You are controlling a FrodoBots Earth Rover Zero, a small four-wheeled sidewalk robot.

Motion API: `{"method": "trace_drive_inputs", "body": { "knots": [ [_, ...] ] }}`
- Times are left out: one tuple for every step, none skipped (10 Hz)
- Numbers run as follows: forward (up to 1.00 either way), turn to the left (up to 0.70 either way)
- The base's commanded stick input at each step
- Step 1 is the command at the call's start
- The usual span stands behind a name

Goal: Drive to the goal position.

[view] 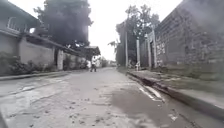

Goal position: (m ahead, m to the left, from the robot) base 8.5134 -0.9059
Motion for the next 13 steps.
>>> {"method": "trace_drive_inputs", "body": {
  "knots": [
    [0.7, -0.35],
    [0.7, -0.25],
    [0.7, -0.05],
    [0.7, 0.0],
    [0.7, 0.0],
    [0.7, -0.22],
    [0.7, -0.33],
    [0.7, -0.35],
    [0.7, -0.14],
    [0.7, -0.02],
    [0.7, 0.0],
    [0.7, 0.0],
    [0.7, 0.0]
  ]
}}
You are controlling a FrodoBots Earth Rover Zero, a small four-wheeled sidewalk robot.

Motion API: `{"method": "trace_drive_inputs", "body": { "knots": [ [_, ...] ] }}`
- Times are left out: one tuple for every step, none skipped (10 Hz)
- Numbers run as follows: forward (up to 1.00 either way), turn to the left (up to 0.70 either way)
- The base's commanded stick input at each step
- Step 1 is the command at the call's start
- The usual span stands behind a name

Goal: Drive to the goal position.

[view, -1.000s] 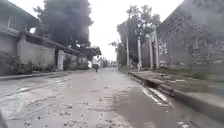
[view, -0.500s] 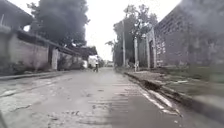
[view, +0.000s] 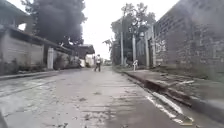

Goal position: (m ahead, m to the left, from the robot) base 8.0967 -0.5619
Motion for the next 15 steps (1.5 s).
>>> {"method": "trace_drive_inputs", "body": {
  "knots": [
    [0.7, 0.0],
    [0.7, 0.0],
    [0.7, -0.3],
    [0.7, -0.35],
    [0.7, -0.3],
    [0.7, -0.16],
    [0.7, 0.0],
    [0.7, 0.0],
    [0.7, 0.0],
    [0.7, 0.0],
    [0.7, -0.01],
    [0.7, -0.07],
    [0.7, -0.35],
    [0.7, -0.35],
    [0.7, -0.16]
  ]
}}
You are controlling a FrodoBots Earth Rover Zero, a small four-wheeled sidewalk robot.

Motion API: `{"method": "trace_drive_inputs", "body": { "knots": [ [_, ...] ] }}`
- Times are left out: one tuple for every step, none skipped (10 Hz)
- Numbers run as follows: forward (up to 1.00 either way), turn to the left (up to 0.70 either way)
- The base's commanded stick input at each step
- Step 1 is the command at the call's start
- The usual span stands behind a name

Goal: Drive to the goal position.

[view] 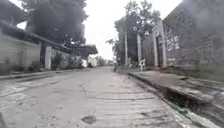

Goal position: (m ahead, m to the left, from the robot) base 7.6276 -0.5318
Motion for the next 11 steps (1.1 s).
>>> {"method": "trace_drive_inputs", "body": {
  "knots": [
    [0.7, 0.0],
    [0.7, 0.0],
    [0.7, 0.0],
    [0.7, -0.03],
    [0.7, -0.13],
    [0.7, -0.23],
    [0.7, -0.35],
    [0.7, -0.35],
    [0.7, -0.22],
    [0.7, -0.05],
    [0.7, 0.0]
  ]
}}
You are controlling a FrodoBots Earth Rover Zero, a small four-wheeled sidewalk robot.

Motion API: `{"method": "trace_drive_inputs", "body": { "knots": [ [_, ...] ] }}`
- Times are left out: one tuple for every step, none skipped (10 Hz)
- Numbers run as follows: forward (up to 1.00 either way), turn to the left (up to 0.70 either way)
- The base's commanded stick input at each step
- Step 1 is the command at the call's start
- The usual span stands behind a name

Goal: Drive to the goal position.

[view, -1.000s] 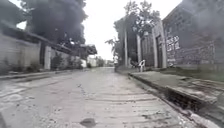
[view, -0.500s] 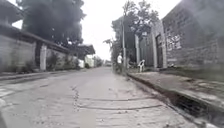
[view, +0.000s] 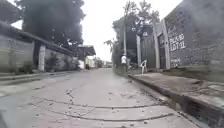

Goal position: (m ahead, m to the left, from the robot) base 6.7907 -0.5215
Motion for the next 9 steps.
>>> {"method": "trace_drive_inputs", "body": {
  "knots": [
    [0.7, -0.02],
    [0.7, -0.12],
    [0.7, -0.35],
    [0.7, -0.35],
    [0.7, -0.16],
    [0.7, 0.0],
    [0.7, 0.0],
    [0.7, 0.0],
    [0.7, 0.0]
  ]
}}
